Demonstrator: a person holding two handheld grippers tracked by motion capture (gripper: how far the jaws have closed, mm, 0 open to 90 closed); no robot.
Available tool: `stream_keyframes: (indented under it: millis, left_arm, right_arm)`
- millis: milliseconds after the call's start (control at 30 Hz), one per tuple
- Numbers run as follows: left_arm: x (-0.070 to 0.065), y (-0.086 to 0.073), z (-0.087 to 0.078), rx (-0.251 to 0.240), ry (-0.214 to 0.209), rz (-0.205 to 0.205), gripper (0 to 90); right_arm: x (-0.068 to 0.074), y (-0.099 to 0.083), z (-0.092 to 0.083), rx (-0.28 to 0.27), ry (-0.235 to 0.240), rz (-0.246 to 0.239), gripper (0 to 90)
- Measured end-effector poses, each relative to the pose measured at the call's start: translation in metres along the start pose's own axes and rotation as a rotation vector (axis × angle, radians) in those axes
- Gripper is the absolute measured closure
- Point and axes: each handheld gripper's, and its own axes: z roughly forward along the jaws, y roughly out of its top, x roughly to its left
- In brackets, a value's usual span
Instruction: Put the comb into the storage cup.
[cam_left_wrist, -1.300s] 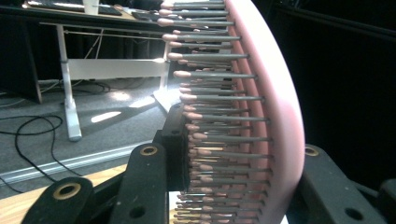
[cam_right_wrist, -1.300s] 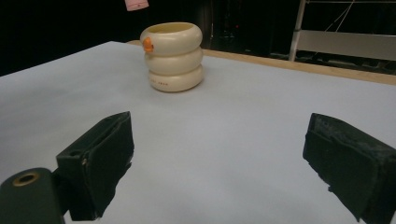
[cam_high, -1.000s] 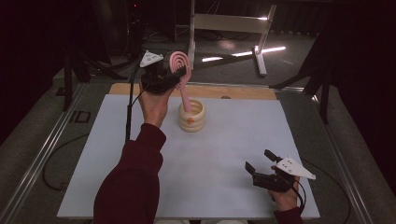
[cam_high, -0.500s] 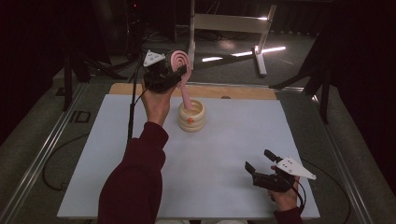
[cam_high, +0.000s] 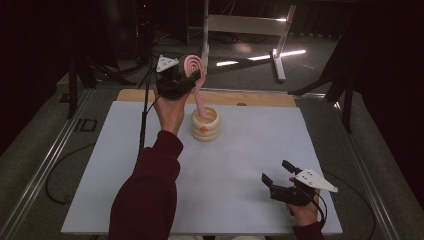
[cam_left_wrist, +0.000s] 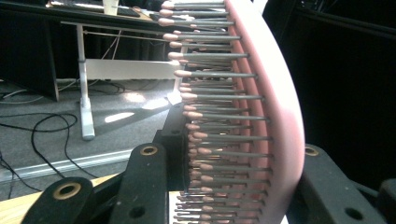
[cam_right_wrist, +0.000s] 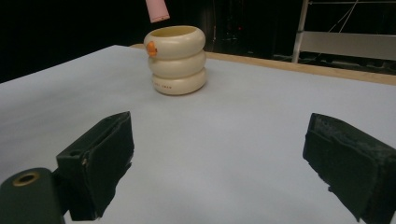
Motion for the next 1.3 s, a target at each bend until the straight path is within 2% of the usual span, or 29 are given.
stream_keyframes:
  millis: [1300]
  left_arm:
    - [0.000, -0.020, 0.018, 0.011, 0.020, -0.047, 64.5]
  right_arm:
    - [0.000, 0.002, -0.002, -0.014, 0.005, 0.002, 8.6]
